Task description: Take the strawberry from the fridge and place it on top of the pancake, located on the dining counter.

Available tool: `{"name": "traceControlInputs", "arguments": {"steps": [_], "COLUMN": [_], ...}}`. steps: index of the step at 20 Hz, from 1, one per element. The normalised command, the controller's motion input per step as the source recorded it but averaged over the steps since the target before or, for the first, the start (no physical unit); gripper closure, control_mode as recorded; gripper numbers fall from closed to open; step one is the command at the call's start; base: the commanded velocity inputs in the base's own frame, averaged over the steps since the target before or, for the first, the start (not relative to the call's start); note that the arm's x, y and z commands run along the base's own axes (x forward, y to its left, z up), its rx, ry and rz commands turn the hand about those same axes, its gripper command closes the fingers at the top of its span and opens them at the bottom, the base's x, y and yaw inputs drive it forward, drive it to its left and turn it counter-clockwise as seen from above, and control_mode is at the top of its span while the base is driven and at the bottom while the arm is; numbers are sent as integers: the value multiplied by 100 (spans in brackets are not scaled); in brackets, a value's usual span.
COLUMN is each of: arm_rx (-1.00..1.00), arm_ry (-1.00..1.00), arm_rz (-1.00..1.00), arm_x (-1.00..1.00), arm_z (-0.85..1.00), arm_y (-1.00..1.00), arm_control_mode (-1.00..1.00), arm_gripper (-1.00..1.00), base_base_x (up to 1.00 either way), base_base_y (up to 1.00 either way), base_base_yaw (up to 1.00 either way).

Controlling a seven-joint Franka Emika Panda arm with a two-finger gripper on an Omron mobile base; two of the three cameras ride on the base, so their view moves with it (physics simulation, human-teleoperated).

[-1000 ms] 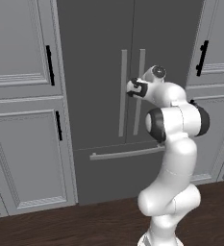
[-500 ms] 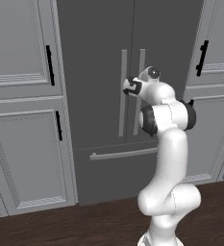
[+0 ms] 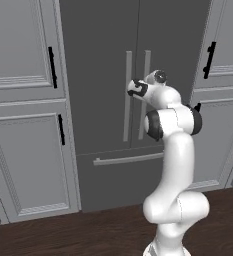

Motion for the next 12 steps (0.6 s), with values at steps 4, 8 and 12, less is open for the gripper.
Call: {"name": "traceControlInputs", "arguments": {"steps": [4, 8, 12], "arm_rx": [0, 2, 5], "arm_ry": [9, 19, 7], "arm_rz": [-9, -14, -10], "arm_x": [0, -4, -17], "arm_z": [-22, -6, -4], "arm_y": [-62, -100, -100], "arm_control_mode": [-100, -100, -100], "arm_gripper": [100, 100, 100], "base_base_x": [0, 0, 0], "base_base_y": [0, 0, 0], "base_base_yaw": [0, 0, 0]}}
